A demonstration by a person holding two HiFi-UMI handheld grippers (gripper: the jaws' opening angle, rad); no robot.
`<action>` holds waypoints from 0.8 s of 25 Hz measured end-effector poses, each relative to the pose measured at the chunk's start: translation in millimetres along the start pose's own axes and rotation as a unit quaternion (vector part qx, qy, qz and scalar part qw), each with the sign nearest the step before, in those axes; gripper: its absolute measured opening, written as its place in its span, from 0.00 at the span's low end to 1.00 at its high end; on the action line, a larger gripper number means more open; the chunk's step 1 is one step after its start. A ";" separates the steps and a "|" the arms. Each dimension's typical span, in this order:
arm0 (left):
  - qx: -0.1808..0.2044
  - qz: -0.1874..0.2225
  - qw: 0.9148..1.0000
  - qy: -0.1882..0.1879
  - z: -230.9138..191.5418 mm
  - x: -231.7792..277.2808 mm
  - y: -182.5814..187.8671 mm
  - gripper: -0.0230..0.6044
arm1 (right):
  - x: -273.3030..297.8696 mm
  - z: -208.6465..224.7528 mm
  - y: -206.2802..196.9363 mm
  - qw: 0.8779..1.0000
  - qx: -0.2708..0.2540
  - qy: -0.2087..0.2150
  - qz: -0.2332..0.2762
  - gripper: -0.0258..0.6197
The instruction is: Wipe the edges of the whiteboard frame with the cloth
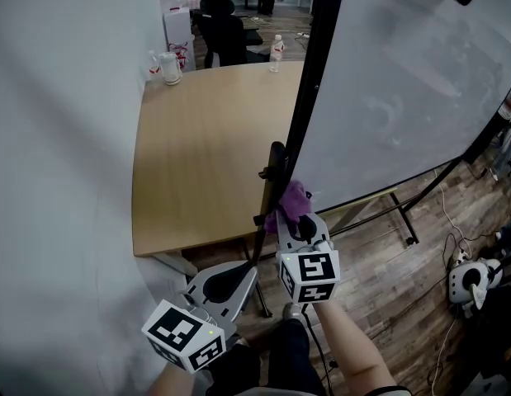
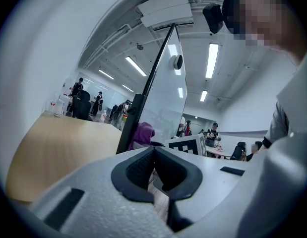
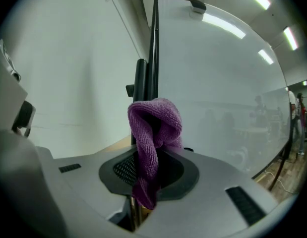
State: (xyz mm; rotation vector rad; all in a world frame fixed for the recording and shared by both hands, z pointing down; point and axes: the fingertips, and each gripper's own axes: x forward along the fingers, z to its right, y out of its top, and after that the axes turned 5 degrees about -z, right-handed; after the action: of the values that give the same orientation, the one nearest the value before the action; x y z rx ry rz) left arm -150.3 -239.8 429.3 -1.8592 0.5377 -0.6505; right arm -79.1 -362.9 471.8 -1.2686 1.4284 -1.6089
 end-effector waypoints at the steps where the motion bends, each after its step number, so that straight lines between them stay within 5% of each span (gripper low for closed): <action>1: -0.002 -0.001 1.000 0.001 -1.4 0.6 -1.4 0.07 | 1.0 0.0 -3.6 1.000 -0.001 -0.001 -0.001 0.14; 20: -0.014 -0.020 1.000 0.009 -11.5 7.2 -17.8 0.07 | 19.8 -4.3 -74.0 0.997 0.008 0.000 -0.076 0.14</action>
State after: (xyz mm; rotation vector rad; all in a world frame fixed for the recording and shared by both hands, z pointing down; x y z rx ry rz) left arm -151.4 -246.0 450.8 -1.8960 0.5241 -0.6905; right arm -79.6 -363.7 548.5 -1.3961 1.3450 -1.7156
